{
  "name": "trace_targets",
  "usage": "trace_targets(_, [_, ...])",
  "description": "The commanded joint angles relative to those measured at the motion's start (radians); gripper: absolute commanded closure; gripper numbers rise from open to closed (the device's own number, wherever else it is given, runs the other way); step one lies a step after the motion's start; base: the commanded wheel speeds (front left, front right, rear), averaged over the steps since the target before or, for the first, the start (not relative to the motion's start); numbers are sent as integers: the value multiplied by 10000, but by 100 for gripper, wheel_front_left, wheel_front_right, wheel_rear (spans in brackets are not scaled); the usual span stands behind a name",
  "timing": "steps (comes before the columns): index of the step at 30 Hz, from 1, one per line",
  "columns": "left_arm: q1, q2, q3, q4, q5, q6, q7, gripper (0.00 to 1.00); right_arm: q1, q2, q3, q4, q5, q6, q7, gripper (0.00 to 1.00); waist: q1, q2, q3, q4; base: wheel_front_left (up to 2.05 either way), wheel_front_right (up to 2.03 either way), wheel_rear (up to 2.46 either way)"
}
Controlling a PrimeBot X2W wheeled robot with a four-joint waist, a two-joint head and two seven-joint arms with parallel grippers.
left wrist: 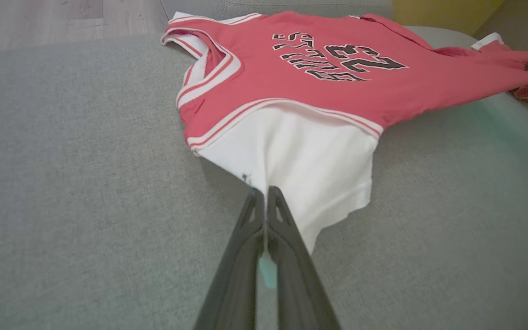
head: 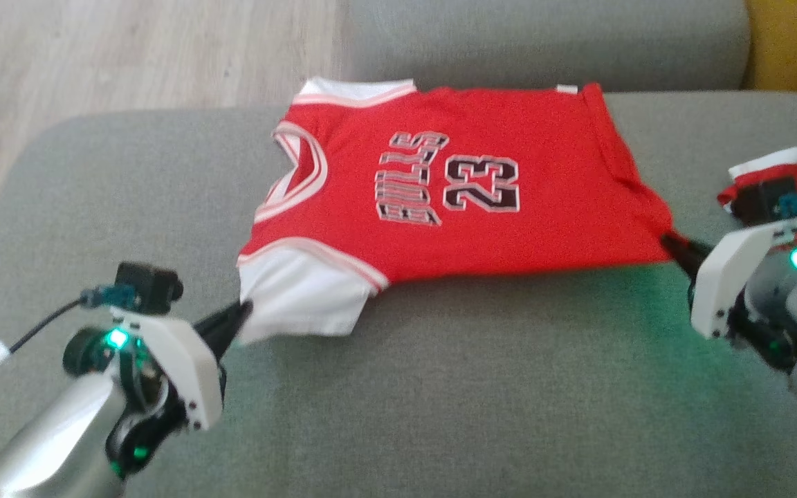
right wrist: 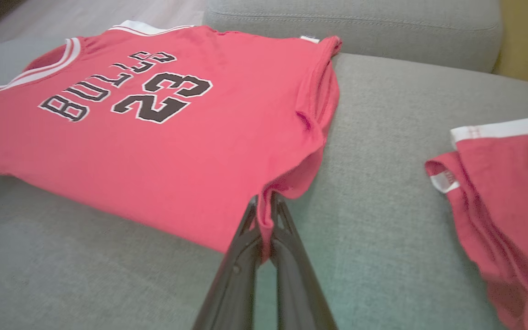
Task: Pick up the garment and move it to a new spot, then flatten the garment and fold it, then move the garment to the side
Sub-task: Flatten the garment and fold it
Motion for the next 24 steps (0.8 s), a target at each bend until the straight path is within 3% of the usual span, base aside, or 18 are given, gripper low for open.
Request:
trace_targets(1, [-261,569,461,-501,-180,83,152,100,150,-334,52,-333,231,-7,64,100,2,-1,-314,-27,0,0,0])
trace_targets(6, [757,1289,459,-2099,-959,423,1171,100,893,-716,339,-1227,1027,-7,667,100,2,-1,-670,-143,0,0,0])
trace_targets(11, [1136,1609,671,-3221,-1057,1011,1230,100,1334,-1027,-15,-2010,1682,-7,676,100,2,-1,-657,-255,0,0,0])
trace_targets(17, [693,1227,915,-3209,-911,1315,829,100,1277,-950,-639,-2224,1767,-7,420,100,2,-1,-248,-352,0,0,0])
trace_targets(24, [-496,744,1060,-2251,-717,1217,699,100,654,-442,-1258,-2024,1606,-7,374,100,2,-1,418,-431,0,0,0])
